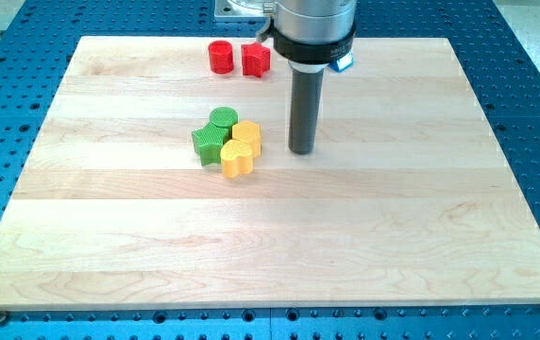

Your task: Move the blue blocks to the left of the green blocks

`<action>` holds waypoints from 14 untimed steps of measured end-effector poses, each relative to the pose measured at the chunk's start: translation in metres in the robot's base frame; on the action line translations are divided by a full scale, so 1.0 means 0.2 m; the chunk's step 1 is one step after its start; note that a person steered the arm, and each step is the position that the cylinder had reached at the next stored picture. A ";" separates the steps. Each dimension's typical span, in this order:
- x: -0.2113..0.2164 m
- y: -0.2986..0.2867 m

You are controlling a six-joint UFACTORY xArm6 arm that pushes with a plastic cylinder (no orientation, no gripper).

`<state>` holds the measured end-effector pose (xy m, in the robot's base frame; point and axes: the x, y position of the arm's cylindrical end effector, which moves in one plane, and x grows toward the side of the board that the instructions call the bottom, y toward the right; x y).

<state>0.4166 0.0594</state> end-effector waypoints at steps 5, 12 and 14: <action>-0.91 0.14; -0.40 -0.76; -0.37 -1.05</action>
<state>0.3434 -0.1513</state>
